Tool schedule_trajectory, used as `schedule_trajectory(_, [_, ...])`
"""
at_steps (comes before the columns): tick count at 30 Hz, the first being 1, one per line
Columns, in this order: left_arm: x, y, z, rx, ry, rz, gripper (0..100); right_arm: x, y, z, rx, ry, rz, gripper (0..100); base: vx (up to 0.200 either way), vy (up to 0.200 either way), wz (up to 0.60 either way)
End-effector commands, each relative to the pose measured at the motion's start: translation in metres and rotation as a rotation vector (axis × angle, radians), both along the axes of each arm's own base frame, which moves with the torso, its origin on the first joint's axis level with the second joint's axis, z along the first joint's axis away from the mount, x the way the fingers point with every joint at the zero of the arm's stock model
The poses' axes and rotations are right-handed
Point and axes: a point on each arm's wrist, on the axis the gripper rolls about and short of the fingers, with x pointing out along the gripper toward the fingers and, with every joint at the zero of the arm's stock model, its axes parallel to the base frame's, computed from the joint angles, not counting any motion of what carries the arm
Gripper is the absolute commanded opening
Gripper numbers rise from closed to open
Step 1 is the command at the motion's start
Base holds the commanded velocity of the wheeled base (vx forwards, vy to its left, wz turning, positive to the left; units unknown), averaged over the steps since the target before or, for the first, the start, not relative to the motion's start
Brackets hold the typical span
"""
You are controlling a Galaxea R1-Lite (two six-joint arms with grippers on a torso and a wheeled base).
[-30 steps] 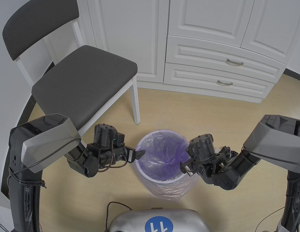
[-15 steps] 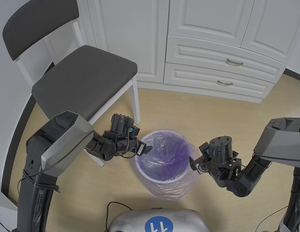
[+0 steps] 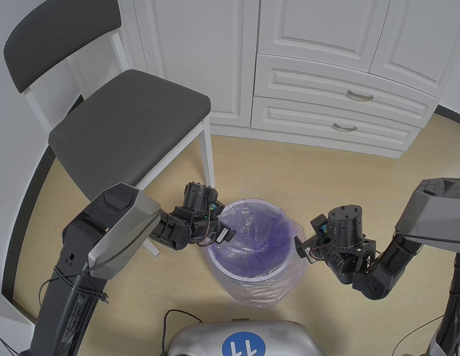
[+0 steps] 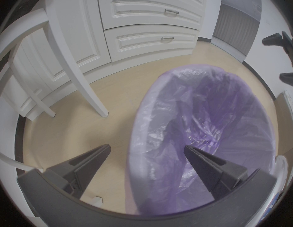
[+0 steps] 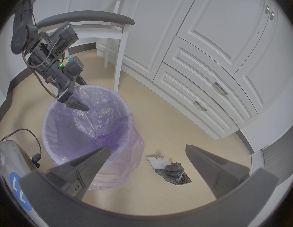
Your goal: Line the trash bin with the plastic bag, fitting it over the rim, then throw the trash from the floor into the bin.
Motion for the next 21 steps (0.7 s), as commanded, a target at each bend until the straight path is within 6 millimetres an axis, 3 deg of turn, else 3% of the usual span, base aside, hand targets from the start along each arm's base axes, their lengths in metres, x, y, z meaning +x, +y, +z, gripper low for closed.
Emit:
schedule_trajectory(1, [0.002,0.001,0.000,0.021,-0.019,0.039,100,0.000,0.000,0.000,-0.002,0.001,0.000,100,0.000,0.000,0.00])
schedule_trajectory(8, [0.010,0.003,0.013,0.057,-0.090,0.145,100,0.001,-0.001,0.001,-0.015,-0.004,0.000,100,0.000,0.000,0.00])
schedule_trajectory(17, [0.007,0.002,0.011,0.061,-0.083,0.169,100,0.000,-0.002,0.001,-0.019,-0.003,0.000,100,0.000,0.000,0.00])
schedule_trajectory(21, [0.001,-0.008,0.012,0.026,-0.080,0.168,100,0.000,-0.002,0.001,-0.019,-0.003,0.000,100,0.000,0.000,0.00])
